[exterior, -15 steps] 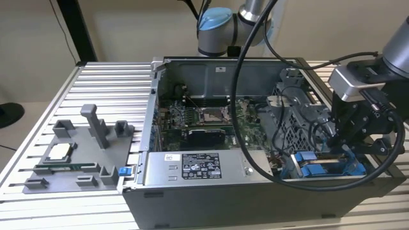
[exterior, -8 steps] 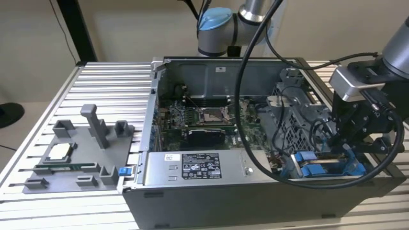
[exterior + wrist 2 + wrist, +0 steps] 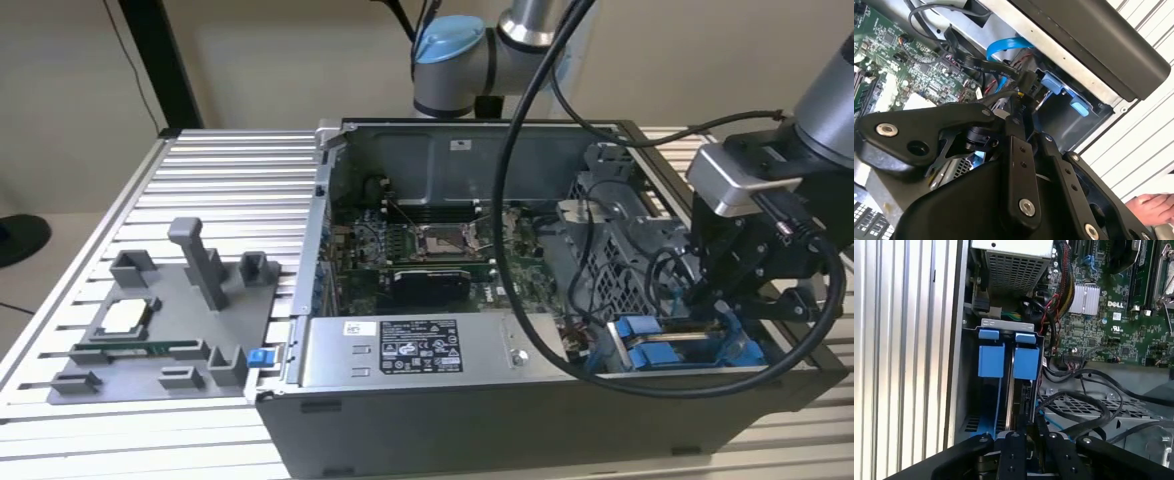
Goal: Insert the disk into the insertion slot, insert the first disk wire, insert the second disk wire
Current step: 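Insert the first disk wire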
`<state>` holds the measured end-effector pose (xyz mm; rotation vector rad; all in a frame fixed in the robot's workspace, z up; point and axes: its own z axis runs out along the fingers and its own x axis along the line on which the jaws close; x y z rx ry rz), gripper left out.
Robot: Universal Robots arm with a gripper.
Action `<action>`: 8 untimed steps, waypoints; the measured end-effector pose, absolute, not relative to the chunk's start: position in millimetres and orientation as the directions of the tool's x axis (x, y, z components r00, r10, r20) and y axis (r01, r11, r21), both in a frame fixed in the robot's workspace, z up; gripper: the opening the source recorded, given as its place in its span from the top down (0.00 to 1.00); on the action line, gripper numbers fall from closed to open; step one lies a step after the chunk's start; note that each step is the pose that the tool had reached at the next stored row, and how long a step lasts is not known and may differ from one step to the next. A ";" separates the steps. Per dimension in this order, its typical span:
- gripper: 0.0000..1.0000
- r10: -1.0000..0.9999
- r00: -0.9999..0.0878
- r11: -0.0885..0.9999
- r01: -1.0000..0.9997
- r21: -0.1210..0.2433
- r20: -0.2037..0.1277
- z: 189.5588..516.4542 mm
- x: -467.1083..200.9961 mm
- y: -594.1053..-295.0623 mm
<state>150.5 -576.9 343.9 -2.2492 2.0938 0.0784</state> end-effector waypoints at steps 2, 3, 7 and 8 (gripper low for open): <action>1.00 -0.994 0.072 -0.071 -0.997 -0.015 -0.084 343.4 150.4 -576.9; 1.00 -0.994 0.072 -0.071 -0.997 -0.015 -0.084 343.0 150.5 -576.9; 1.00 -0.994 0.072 -0.071 -0.997 -0.015 -0.084 341.2 150.5 -576.9; 1.00 -0.994 0.072 -0.072 -0.997 -0.015 -0.084 341.0 150.7 -576.9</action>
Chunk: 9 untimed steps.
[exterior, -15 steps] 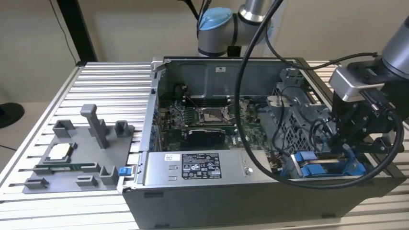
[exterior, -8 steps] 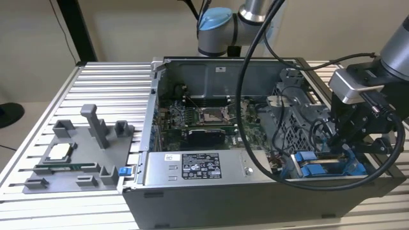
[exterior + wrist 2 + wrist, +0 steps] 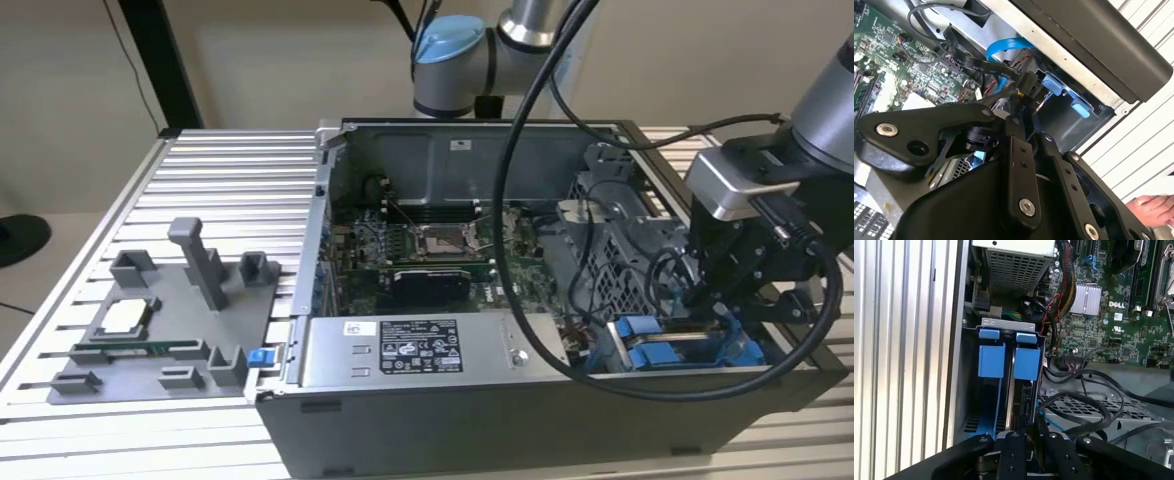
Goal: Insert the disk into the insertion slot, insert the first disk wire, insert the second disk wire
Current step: 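Insert the first disk wire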
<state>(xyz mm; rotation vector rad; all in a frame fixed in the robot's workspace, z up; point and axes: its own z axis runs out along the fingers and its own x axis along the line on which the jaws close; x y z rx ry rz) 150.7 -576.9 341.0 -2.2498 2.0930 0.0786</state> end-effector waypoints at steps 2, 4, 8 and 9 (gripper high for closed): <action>1.00 -0.994 0.073 -0.072 -0.997 -0.015 -0.084 340.3 151.2 -576.9; 1.00 -0.994 0.072 -0.071 -0.997 -0.015 -0.084 339.8 151.4 -576.9; 1.00 -0.994 0.073 -0.072 -0.997 -0.015 -0.084 339.3 151.5 -576.9; 1.00 -0.994 0.072 -0.071 -0.997 -0.015 -0.084 339.2 151.5 -576.9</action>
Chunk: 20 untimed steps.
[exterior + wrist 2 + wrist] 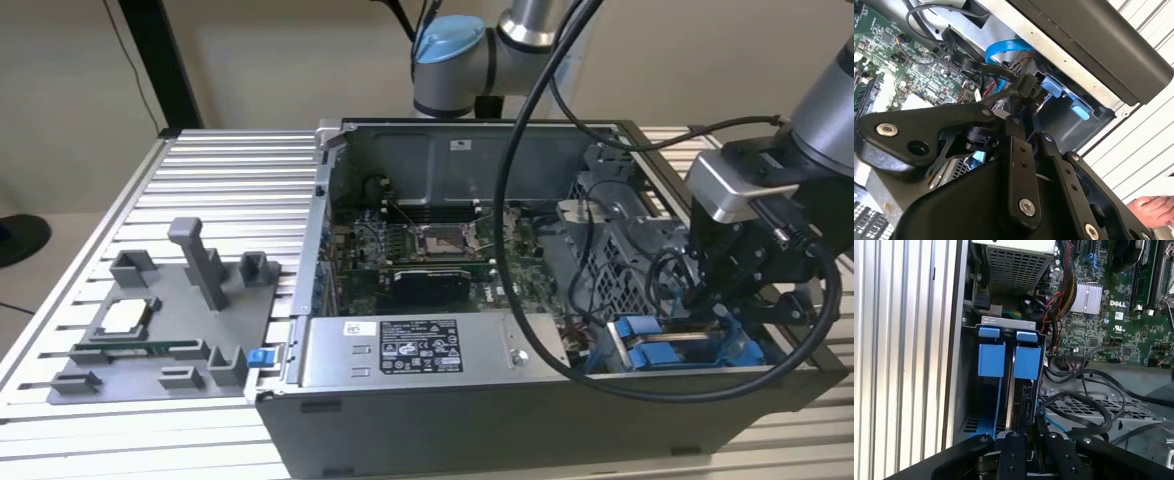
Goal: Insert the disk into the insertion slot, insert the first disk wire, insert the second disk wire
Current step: 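Insert the first disk wire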
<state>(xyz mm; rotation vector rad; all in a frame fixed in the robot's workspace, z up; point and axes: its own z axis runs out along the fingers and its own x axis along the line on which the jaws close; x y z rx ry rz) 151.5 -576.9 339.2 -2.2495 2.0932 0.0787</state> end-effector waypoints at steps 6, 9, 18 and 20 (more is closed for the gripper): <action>1.00 -0.995 0.050 -0.049 -0.999 -0.015 -0.085 339.2 151.6 -576.9; 1.00 -0.996 0.033 -0.032 -0.999 -0.015 -0.087 339.2 151.6 -576.9; 1.00 -0.996 -0.002 0.003 -1.000 -0.015 -0.088 338.8 151.5 -577.0; 1.00 -0.996 -0.002 0.003 -1.000 -0.015 -0.088 338.3 151.4 -577.1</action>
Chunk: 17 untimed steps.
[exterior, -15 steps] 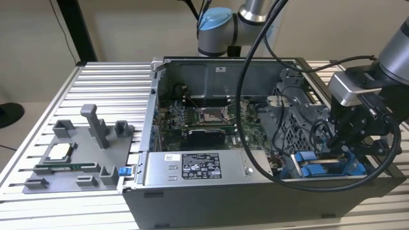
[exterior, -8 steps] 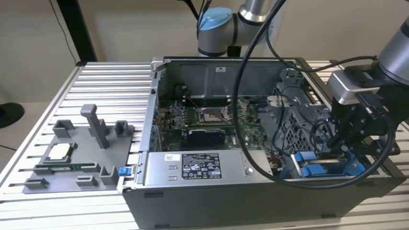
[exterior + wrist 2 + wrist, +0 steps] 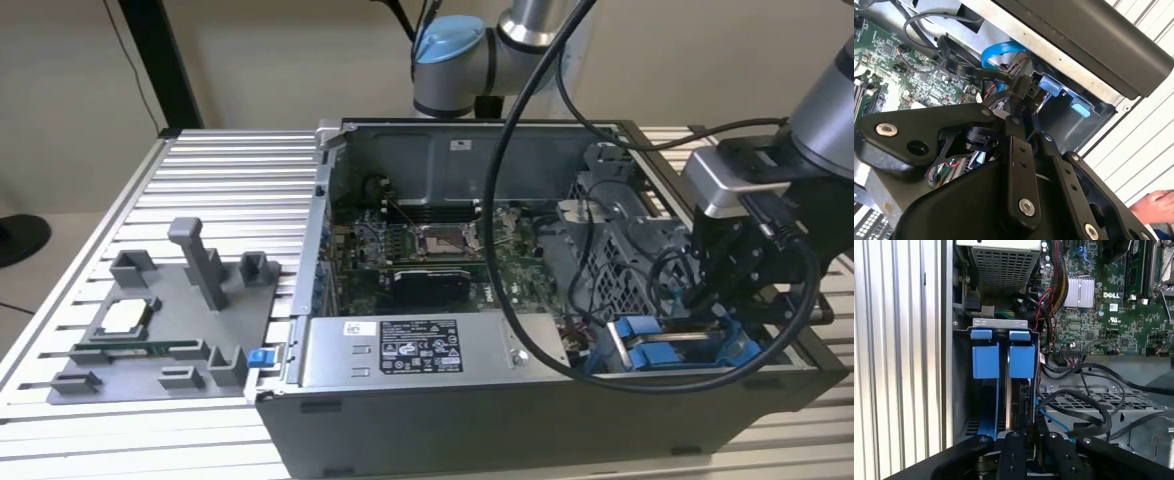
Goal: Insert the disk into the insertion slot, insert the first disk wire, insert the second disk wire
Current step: 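Insert the first disk wire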
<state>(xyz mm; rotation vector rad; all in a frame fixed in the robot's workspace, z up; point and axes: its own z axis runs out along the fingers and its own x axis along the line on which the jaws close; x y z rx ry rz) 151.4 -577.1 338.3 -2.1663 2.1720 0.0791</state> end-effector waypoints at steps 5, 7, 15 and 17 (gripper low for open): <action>1.00 -0.996 -0.003 0.004 -1.000 -0.015 -0.088 336.7 151.3 -577.1; 1.00 -0.996 -0.003 0.004 -1.000 -0.015 -0.088 335.4 151.3 -577.1; 1.00 -0.996 -0.003 0.005 -1.000 -0.015 -0.088 329.5 151.3 -577.0; 1.00 -0.996 -0.004 0.005 -1.000 -0.015 -0.088 329.2 151.3 -577.0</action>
